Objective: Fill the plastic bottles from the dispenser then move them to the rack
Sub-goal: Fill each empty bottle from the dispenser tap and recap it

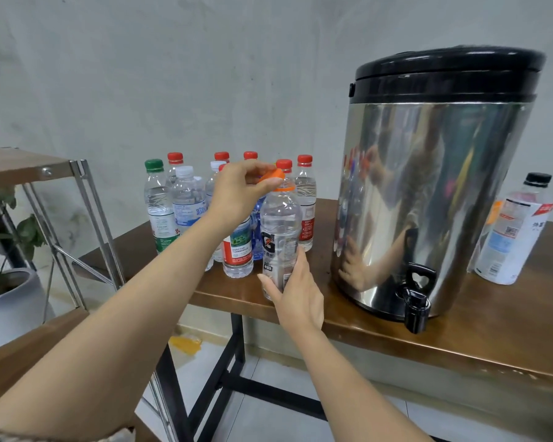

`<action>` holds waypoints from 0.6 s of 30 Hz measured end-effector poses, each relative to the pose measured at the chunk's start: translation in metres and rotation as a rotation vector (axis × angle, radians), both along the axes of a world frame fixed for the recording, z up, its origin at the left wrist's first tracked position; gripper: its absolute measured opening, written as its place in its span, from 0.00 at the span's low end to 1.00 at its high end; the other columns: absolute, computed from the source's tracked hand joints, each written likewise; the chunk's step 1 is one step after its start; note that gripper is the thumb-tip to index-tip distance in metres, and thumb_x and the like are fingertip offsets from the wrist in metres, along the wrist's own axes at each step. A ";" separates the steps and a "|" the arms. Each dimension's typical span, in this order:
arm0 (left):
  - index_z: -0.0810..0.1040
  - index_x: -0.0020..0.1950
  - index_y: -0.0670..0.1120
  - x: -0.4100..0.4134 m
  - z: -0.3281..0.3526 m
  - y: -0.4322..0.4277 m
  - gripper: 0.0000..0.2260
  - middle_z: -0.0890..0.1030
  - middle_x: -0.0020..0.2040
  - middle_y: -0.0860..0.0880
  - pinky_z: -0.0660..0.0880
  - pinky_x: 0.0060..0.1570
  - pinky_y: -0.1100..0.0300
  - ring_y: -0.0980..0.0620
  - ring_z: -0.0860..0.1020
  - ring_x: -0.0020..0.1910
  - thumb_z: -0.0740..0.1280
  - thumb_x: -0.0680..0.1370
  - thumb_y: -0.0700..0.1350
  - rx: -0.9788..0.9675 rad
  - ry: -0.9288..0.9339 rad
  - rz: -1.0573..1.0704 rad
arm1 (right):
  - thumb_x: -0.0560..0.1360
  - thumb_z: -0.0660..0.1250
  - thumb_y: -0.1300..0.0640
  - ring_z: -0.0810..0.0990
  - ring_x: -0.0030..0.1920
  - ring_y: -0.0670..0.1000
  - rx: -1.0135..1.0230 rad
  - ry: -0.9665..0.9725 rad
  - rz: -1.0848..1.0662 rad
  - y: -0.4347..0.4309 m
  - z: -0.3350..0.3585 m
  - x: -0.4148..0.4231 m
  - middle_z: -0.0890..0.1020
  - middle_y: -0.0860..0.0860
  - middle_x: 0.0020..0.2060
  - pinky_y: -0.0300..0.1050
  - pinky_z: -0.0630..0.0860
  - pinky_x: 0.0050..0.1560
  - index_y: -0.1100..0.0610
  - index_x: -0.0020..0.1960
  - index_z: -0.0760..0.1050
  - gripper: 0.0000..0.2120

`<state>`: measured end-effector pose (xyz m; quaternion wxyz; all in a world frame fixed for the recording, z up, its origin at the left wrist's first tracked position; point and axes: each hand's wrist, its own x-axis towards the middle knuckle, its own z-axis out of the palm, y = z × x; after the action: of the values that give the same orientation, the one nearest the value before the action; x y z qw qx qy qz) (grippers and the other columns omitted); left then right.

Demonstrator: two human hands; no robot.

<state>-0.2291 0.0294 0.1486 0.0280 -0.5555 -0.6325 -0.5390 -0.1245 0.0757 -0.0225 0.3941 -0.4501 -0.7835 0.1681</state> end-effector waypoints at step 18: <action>0.78 0.66 0.45 0.001 0.011 0.000 0.14 0.79 0.62 0.51 0.71 0.61 0.63 0.57 0.75 0.61 0.64 0.81 0.38 -0.208 -0.078 -0.159 | 0.73 0.63 0.31 0.73 0.68 0.48 -0.019 -0.020 0.025 0.001 0.002 0.002 0.70 0.46 0.71 0.43 0.73 0.61 0.49 0.79 0.47 0.44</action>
<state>-0.2283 0.0296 0.1597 -0.0971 -0.5824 -0.6396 -0.4923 -0.1227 0.0764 -0.0208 0.3799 -0.4455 -0.7913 0.1762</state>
